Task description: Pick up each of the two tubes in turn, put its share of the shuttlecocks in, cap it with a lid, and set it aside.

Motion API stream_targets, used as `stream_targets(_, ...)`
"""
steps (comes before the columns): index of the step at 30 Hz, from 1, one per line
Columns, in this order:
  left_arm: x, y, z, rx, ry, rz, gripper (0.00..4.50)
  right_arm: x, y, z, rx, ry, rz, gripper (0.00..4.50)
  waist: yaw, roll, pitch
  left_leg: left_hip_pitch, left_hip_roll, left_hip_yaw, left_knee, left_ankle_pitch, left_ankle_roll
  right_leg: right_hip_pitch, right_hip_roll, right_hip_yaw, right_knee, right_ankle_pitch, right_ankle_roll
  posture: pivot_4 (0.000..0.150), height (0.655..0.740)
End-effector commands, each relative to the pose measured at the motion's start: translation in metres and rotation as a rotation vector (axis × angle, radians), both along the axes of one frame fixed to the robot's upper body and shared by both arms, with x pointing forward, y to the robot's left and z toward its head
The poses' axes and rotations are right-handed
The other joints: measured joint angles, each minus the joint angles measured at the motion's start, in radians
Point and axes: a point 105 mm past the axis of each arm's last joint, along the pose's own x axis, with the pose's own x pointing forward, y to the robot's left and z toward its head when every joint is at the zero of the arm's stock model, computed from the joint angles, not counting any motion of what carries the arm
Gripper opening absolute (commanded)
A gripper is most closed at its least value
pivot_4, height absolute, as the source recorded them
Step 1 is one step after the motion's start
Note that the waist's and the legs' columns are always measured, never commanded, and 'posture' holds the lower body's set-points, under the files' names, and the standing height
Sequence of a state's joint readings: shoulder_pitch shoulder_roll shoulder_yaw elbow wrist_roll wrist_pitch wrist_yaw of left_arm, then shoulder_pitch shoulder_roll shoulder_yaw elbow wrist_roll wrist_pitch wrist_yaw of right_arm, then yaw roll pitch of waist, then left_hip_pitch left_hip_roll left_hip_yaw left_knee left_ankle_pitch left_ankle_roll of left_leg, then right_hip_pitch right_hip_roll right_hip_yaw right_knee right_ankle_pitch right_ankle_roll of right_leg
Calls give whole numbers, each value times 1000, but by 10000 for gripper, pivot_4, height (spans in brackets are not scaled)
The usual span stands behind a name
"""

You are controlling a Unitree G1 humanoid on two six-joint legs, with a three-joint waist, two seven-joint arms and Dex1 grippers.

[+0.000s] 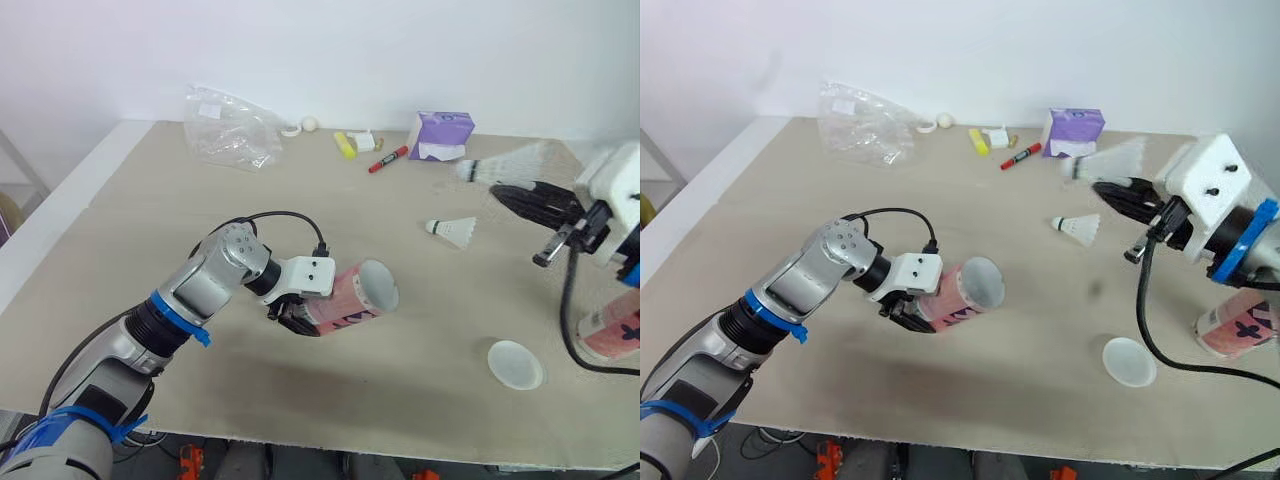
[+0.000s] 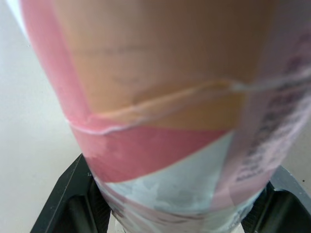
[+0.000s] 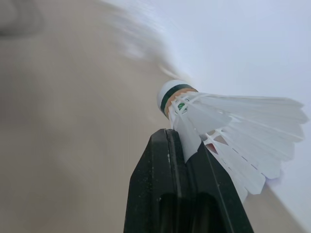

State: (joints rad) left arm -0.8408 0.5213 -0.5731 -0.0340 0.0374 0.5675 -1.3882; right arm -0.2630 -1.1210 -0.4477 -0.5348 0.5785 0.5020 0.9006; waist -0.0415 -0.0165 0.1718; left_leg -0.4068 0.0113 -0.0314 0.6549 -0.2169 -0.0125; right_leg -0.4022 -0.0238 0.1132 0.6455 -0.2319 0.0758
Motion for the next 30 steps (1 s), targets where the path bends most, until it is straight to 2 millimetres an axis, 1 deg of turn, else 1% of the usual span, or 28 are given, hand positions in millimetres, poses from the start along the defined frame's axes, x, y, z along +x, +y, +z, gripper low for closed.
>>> stream_targets(1, -1, -1, -14, 37, 26, 4, 28640, -26, 27, -14, -152, 73, 179, 531, 4, -2, 0, 0, 0, 0, 0, 0, 0, 0, 0, 0, 0, 0, 0, 1500, 7400)
stream_targets(3, 0, -1, -13, 35, 25, 3, 28640, -33, 34, -24, -206, 104, 233, 531, 6, -3, 1, -1, 0, 0, 0, 0, 0, 0, -1, 0, -1, -1, 1, 1500, 7400)
stream_targets(4, 0, -2, -13, 34, 25, 3, 28640, -34, 36, -25, -213, 109, 245, 531, 7, -3, 1, -1, -1, 1, 0, 0, 0, 0, -2, 0, -1, -1, 1, 1500, 7400)
stream_targets(8, 0, -2, -14, 30, 24, 4, 28640, -35, 44, -39, -245, 126, 285, 531, 10, -4, 1, -1, -1, 1, 0, 0, -1, -1, -2, 0, -1, -1, 1, 1500, 7400)
stream_targets(13, -1, -2, -14, 28, 25, 8, 28640, -34, 51, -42, -231, 120, 319, 531, 12, -4, 1, -1, -1, 1, 0, 0, -1, -1, -2, 0, -1, -1, 1, 1500, 7400)
stream_targets(18, -1, -2, -14, 26, 25, 15, 28640, -36, 60, -57, -253, 146, 365, 531, 15, -4, 1, -2, -1, 1, 0, 0, -1, -1, -2, 0, -1, -1, 1, 1500, 7400)
stream_targets(19, -1, -2, -14, 26, 25, 15, 28640, -36, 61, -58, -247, 147, 370, 3431, 15, -4, 1, -2, -1, 1, 0, 0, -1, -1, -2, 0, -1, -1, 1, 1500, 7400)
stream_targets(20, -1, -2, -14, 26, 25, 16, 28640, -37, 62, -58, -243, 146, 374, 7417, 15, -4, 1, -2, -1, 1, 0, 0, -1, -1, -2, 0, -1, -1, 1, 1500, 7400)
stream_targets(21, -1, -2, -14, 26, 25, 17, 28640, -37, 63, -58, -237, 145, 380, 10044, 16, -4, 1, -2, -1, 1, 0, 0, -1, -1, -2, 0, -1, -1, 1, 1500, 7400)
stream_targets(22, -1, -2, -14, 26, 25, 17, 28640, -38, 63, -58, -229, 147, 384, 14196, 16, -4, 1, -2, -1, 1, 0, 0, -1, -1, -2, 0, -1, -1, 1, 1500, 7400)
stream_targets(23, -1, -2, -14, 27, 25, 18, 28640, -38, 64, -57, -219, 146, 387, 19313, 16, -4, 1, -2, -1, 1, 0, 0, -1, -1, -2, 0, -1, -1, 1, 1500, 7400)
stream_targets(24, -1, -2, -14, 28, 25, 18, 28640, -39, 64, -56, -206, 146, 389, 25614, 16, -4, 1, -2, -1, 1, 0, 0, -1, -1, -2, 0, -1, -1, 1, 1500, 7400)
stream_targets(26, -1, -2, -15, 28, 25, 18, 28640, -40, 65, -52, -173, 146, 391, 33649, 16, -4, 1, -2, -1, 1, 0, 0, -1, -1, -2, 0, -1, -1, 1, 1500, 7400)
stream_targets(27, -1, -2, -15, 28, 25, 18, 28640, -39, 65, -48, -139, 148, 387, 39632, 16, -4, 1, -2, -1, 1, 0, 0, -1, -1, -2, 0, -1, -1, 1, 1500, 7400)
stream_targets(28, -1, -2, -15, 28, 26, 17, 28640, -39, 64, -44, -109, 148, 379, 43653, 16, -4, 1, -2, -1, 1, 0, 0, -1, -1, -2, 0, -1, -1, 1, 1500, 7400)
stream_targets(29, -1, -2, -15, 28, 26, 17, 28640, -37, 63, -40, -78, 148, 365, 44563, 16, -4, 1, -2, 0, 1, 0, 0, -1, -1, -2, 0, -1, -1, 1, 1500, 7400)
stream_targets(30, -1, -2, -15, 29, 26, 16, 28640, -34, 59, -35, -29, 146, 335, 44563, 17, -4, 1, -2, -1, 1, 0, 0, -1, -1, -2, 0, -1, -1, 1, 1500, 7400)
